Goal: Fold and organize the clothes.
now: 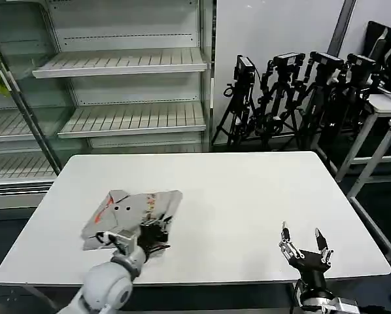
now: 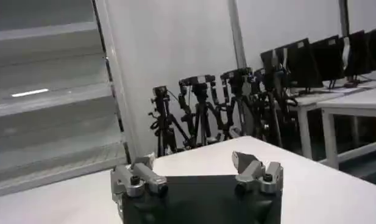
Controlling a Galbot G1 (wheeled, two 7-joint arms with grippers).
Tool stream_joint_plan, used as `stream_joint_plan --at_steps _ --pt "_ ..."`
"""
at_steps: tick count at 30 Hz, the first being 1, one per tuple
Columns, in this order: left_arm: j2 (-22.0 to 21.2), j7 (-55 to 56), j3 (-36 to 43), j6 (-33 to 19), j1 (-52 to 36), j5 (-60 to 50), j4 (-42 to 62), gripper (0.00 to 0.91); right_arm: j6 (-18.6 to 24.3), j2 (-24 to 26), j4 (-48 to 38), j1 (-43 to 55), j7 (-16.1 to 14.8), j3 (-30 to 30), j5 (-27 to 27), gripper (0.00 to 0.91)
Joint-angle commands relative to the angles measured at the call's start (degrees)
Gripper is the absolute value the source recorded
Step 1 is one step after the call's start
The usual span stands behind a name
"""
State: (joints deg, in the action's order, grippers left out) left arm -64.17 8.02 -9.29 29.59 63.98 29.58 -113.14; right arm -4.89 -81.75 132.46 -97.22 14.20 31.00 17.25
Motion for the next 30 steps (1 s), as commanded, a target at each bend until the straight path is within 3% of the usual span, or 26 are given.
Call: stream_joint_plan --at_steps 1,3,4,5,10,17,24,27,29,30 --pt "-11.49 8.83 7.99 1.09 -10.09 9.59 10.19 0.050 -0.67 -0.17 -0.07 -0.10 0.00 0.01 -0.36 0.907" --pt "-12.69 9.84 9.26 1.03 -11.33 10.23 11.01 0.081 -1.00 -0.12 0.07 -0.15 -0.02 0.18 -0.28 0.907" --pt "-13.01 10.12 9.50 1.02 -11.57 10.45 11.21 0.353 -1.13 -0.11 0.08 -0.16 -0.01 0.22 -0.25 0.907" --pt "-13.34 10.31 9.79 1.12 -11.93 10.86 11.47 0.907 -1.39 -0.09 0.09 -0.18 -0.05 0.25 -0.23 0.907" --pt "-15.40 8.78 9.71 -2.87 -13.05 15.53 12.32 0.907 -3.28 0.14 0.70 -0.25 -0.70 0.32 -0.30 0.907" --pt "-14.41 2.94 7.56 -5.65 -8.23 27.21 5.52 0.907 -4.84 0.34 0.67 0.17 -1.74 -0.12 -3.34 0.907" --pt "-13.70 0.45 0.43 -9.31 -0.72 29.62 -3.66 0.907 -2.63 0.38 -0.21 0.70 -2.59 -0.97 -6.44 0.907" --pt "-11.94 -0.52 -7.06 -9.78 5.67 14.82 -10.19 0.907 -0.84 0.46 -0.27 0.95 -2.63 -0.92 -10.37 0.907" --pt "-10.39 -2.60 -11.73 -17.24 13.54 -7.21 -11.84 0.907 0.30 0.23 -0.34 0.88 -2.43 -1.04 -12.47 0.907" --pt "-10.11 -2.99 -12.99 -18.54 15.17 -9.99 -12.41 0.907 0.67 0.11 -0.36 0.80 -2.43 -1.13 -12.98 0.907"
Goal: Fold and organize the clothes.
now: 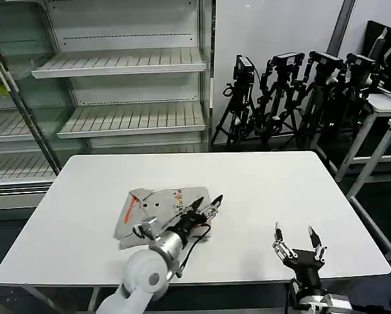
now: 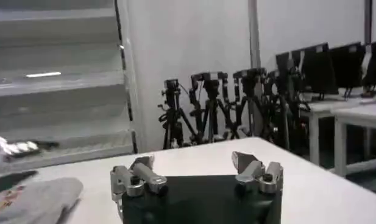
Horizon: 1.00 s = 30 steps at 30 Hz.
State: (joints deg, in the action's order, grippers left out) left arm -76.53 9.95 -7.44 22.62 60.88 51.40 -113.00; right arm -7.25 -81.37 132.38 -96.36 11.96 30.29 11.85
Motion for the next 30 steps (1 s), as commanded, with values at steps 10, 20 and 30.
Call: stream_joint_plan --at_steps 10,20,30 --pt "-0.34 -6.34 -26.32 -17.76 32.73 -45.82 -17.87 0.907 4.54 -0.42 0.66 -2.16 -0.19 -2.16 -9.92 0.907" --pt "-0.30 -6.86 -27.35 -15.23 31.33 -47.65 -15.07 0.907 3.44 -0.28 -2.02 -0.81 0.26 -2.52 -10.53 0.907" --pt "0.11 -6.99 -27.43 -15.15 31.70 -47.06 -15.90 0.907 3.43 -1.36 -0.96 -2.08 0.08 -3.15 -12.46 0.907"
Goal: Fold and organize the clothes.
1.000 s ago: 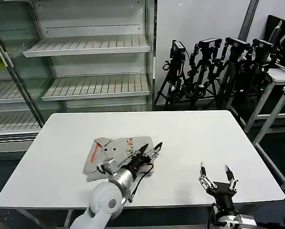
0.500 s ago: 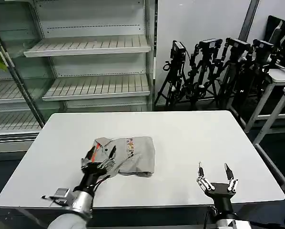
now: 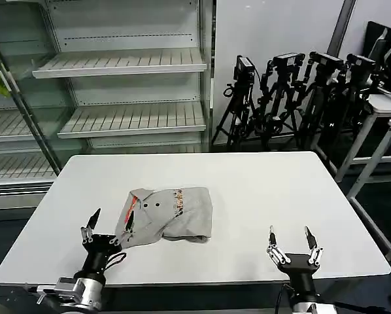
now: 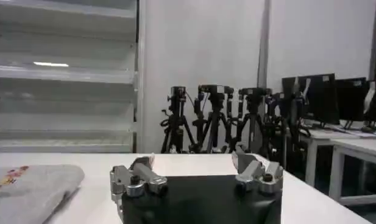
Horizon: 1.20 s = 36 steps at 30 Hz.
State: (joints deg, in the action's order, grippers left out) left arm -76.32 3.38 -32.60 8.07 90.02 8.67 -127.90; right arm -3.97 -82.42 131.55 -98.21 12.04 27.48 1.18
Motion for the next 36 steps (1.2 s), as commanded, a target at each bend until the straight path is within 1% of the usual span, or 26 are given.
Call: stream_joint_plan --at_steps 1,4,5,6,10,13,17,20,23,24,25,26,27,28,29,30,31,32,33,34,36 --pt "-0.05 -0.43 -2.21 -0.54 2.65 -4.15 -1.25 0.907 0.06 -0.44 -0.06 -0.40 -0.01 -0.52 -2.09 0.907" --pt "0.06 -0.51 -2.03 0.09 2.79 -2.85 -1.93 0.907 -1.12 -0.52 -0.11 -0.45 -0.09 -1.50 -3.43 0.907" --pt "0.10 -0.56 -1.98 0.23 2.86 -2.51 -2.25 0.907 -2.46 -0.46 -0.21 -0.08 -0.43 -2.03 -3.78 0.907" --pt "0.13 -0.59 -1.94 0.34 2.97 -2.31 -2.43 0.907 -2.79 -0.44 -0.20 0.26 -0.70 -2.37 -4.12 0.907" --pt "0.03 -0.58 -2.03 0.17 4.14 -2.19 -3.72 0.907 -3.20 -0.57 0.61 0.69 -1.15 -3.19 -5.40 0.907" --pt "0.41 -0.72 -1.94 0.97 3.14 -1.32 -3.10 0.907 -3.90 -0.68 -0.55 2.93 -1.20 -3.47 -5.43 0.907" --pt "0.55 -1.03 -1.75 1.27 3.02 -0.82 -3.13 0.907 -3.20 -0.71 -1.22 3.39 -0.42 -3.62 -5.77 0.907" --pt "0.45 -1.25 -1.69 1.52 3.04 0.01 -3.44 0.907 -2.87 -0.65 -1.16 3.40 -0.38 -3.59 -5.79 0.907" --pt "0.43 -1.34 -1.55 1.78 2.78 0.17 -3.21 0.907 -4.39 -0.31 -1.27 4.74 -0.61 -4.34 -5.16 0.907" --pt "0.37 -1.36 -1.43 1.78 2.99 0.16 -3.33 0.907 -7.39 -0.18 -0.86 6.15 -0.61 -5.16 -2.92 0.907" --pt "0.36 -1.40 -1.28 1.83 3.03 0.15 -3.34 0.907 -10.83 -0.24 -0.40 8.52 -0.43 -6.30 2.82 0.907" --pt "0.35 -1.40 -1.27 1.90 3.01 0.15 -3.32 0.907 -10.83 -0.24 -0.40 8.52 -0.43 -6.30 2.82 0.907" --pt "0.31 -1.46 -1.13 2.00 2.99 0.14 -3.20 0.907 -15.51 -0.82 -0.73 12.07 -0.13 -7.18 9.78 0.907" --pt "0.18 -1.49 -0.93 2.09 3.08 0.15 -3.24 0.907 -21.26 -1.70 -2.43 17.60 0.78 -8.21 15.42 0.907" --pt "0.07 -1.51 -0.80 2.19 3.10 0.14 -3.26 0.907 -21.87 -1.94 -2.92 18.70 0.90 -8.43 17.24 0.907" --pt "-0.01 -1.53 -0.66 2.29 3.09 0.12 -3.20 0.907 -25.44 -2.69 -4.80 22.87 1.23 -9.59 21.19 0.907" --pt "-0.07 -1.60 -0.39 2.38 3.07 0.06 -2.94 0.907 -27.47 -3.42 -7.66 25.64 1.55 -10.87 24.83 0.907" --pt "-0.14 -1.64 -0.30 2.41 3.07 0.00 -2.84 0.907 -27.70 -3.93 -8.73 27.64 1.73 -11.40 25.54 0.907" --pt "-0.16 -1.66 -0.24 2.49 3.07 -0.04 -2.78 0.907 -29.08 -4.49 -10.92 29.19 2.16 -12.49 27.43 0.907" --pt "-0.23 -1.68 -0.17 2.62 3.06 -0.07 -2.66 0.907 -29.19 -5.17 -12.74 30.77 2.58 -13.73 29.02 0.907" --pt "-0.20 -1.72 -0.22 2.74 3.03 -0.04 -2.45 0.907 -29.24 -5.76 -16.52 33.00 2.77 -15.23 30.04 0.907"
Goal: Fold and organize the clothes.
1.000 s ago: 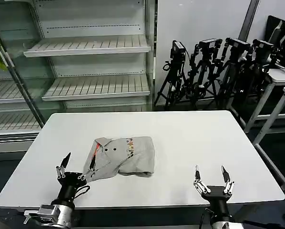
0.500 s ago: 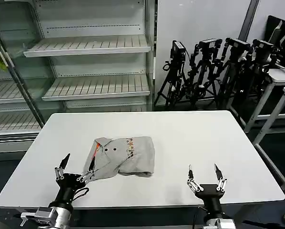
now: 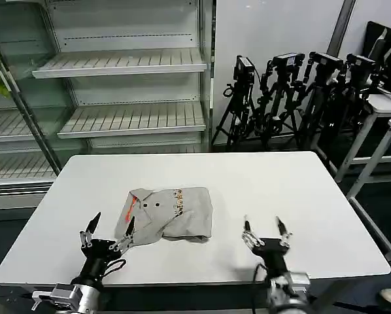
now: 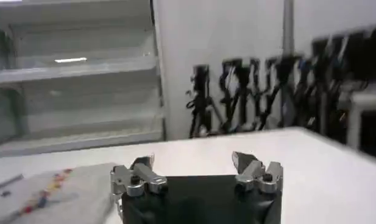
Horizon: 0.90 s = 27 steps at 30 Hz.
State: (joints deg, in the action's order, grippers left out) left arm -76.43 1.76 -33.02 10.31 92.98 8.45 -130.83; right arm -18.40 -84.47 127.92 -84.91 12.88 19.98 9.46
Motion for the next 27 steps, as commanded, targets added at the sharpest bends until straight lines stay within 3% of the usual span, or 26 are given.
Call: stream_joint_plan --at_steps 1,5,11,17,27 --pt "-0.08 -0.10 0.13 0.54 0.06 0.18 0.57 0.907 -14.88 -3.92 -14.40 20.42 2.11 -8.47 22.78 0.907" --pt "0.08 -0.11 -0.06 0.64 -0.08 0.33 0.94 0.907 -14.96 -4.02 -18.27 22.66 2.85 -9.59 27.04 0.907" --pt "0.12 -0.15 0.24 0.79 -0.60 0.39 1.83 0.907 -15.15 -2.91 -23.20 27.28 5.08 -7.60 38.06 0.907" --pt "0.02 -0.21 1.03 1.18 -1.72 0.33 3.16 0.907 -15.36 1.38 -26.67 32.44 8.17 -10.38 53.01 0.907" --pt "0.46 -0.31 0.97 1.88 -2.55 1.00 3.84 0.907 -15.42 6.59 -28.18 36.68 12.68 -13.63 66.06 0.907"
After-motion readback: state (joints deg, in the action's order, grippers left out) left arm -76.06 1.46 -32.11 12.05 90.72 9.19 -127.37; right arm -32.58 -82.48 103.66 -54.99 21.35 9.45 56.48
